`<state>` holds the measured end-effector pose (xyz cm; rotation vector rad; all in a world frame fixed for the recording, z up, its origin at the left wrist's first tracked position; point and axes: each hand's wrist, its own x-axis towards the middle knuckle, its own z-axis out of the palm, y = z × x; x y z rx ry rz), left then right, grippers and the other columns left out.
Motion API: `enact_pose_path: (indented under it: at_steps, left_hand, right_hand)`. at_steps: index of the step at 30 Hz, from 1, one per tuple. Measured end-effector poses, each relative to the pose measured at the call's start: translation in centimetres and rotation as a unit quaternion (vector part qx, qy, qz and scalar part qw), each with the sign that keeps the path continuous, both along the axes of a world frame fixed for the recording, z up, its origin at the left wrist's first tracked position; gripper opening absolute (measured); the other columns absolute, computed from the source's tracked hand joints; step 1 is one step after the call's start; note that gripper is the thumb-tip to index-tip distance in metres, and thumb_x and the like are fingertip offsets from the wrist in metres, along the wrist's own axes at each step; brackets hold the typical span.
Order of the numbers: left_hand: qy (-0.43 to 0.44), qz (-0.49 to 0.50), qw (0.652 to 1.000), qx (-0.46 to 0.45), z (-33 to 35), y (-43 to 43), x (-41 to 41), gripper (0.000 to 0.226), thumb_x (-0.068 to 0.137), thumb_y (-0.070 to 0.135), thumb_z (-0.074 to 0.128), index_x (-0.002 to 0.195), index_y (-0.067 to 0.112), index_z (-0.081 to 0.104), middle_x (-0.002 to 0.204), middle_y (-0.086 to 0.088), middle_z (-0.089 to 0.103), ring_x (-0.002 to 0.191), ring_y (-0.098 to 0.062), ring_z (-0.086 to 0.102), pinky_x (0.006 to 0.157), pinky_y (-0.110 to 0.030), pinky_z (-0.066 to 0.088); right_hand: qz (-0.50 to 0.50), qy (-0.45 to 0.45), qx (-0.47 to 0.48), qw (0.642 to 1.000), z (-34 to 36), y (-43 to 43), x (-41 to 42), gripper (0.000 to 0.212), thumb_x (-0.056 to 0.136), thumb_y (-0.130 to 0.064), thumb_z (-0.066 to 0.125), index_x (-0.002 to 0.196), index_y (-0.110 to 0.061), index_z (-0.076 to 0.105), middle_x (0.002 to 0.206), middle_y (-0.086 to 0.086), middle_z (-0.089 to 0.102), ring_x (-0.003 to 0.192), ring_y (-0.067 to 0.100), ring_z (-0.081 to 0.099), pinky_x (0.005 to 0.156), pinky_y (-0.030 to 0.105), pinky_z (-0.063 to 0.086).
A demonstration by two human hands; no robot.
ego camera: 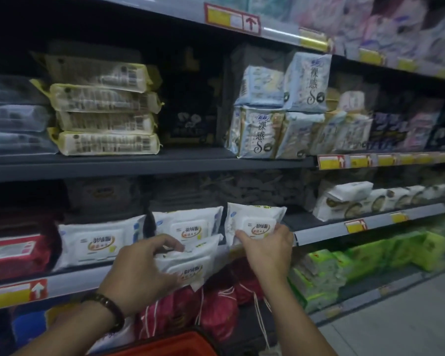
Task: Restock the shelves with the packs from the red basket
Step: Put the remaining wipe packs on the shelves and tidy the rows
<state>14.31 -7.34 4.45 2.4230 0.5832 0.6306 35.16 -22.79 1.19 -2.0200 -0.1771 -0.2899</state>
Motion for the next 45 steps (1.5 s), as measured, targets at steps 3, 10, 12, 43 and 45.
enact_pose_path:
  at_steps: [3,10,12,43,45]
  left_hand:
    - [0.007,-0.014,1.0,-0.004,-0.6,0.2,1.9,0.042,0.062,0.025,0.096,0.09,0.045,0.071,0.092,0.03,0.068,0.08,0.01,0.066,0.058,-0.003,0.045]
    - [0.011,0.0,1.0,0.002,-2.2,0.8,6.5,0.063,0.05,0.037,0.095,0.101,0.063,0.066,0.097,0.052,0.061,0.093,0.023,0.059,0.07,0.0,0.044]
    - [0.029,0.004,1.0,0.006,-2.8,1.2,7.4,0.065,0.047,0.044,0.091,0.104,0.064,0.066,0.102,0.047,0.065,0.094,0.019,0.063,0.075,-0.003,0.047]
    - [-0.045,-0.03,0.961,-0.27,3.4,-5.9,18.2,0.038,0.096,0.0,0.063,0.124,0.025,0.07,0.082,-0.004,0.074,0.062,-0.021,0.068,0.061,-0.037,0.06]
    - [-0.06,-0.009,0.977,-0.206,3.4,-5.3,18.9,0.037,0.093,0.005,0.07,0.121,0.03,0.071,0.077,-0.001,0.069,0.053,-0.02,0.061,0.056,-0.032,0.053]
  right_hand:
    - [-0.045,-0.029,-0.06,0.997,-0.6,1.8,3.5,0.098,0.057,-0.068,0.087,0.128,-0.008,0.056,0.125,0.01,0.061,0.115,0.034,0.062,0.094,0.044,0.051]
    - [-0.07,-0.057,-0.168,0.982,-3.2,6.3,10.8,0.093,0.058,-0.077,0.079,0.123,-0.015,0.057,0.123,0.006,0.065,0.115,0.03,0.064,0.1,0.048,0.042]
    - [-0.056,-0.048,-0.18,0.981,-3.5,7.7,11.9,0.087,0.063,-0.071,0.08,0.125,-0.015,0.055,0.125,0.006,0.064,0.116,0.029,0.063,0.102,0.049,0.038]
    - [0.217,-0.008,-0.11,0.97,3.5,-3.1,8.2,0.098,0.05,-0.066,0.091,0.125,-0.016,0.053,0.125,0.0,0.056,0.118,0.022,0.059,0.089,0.036,0.053]
    - [0.177,-0.035,-0.08,0.98,2.9,-2.3,8.6,0.093,0.054,-0.066,0.089,0.121,-0.015,0.05,0.123,0.002,0.056,0.116,0.025,0.059,0.088,0.036,0.052]
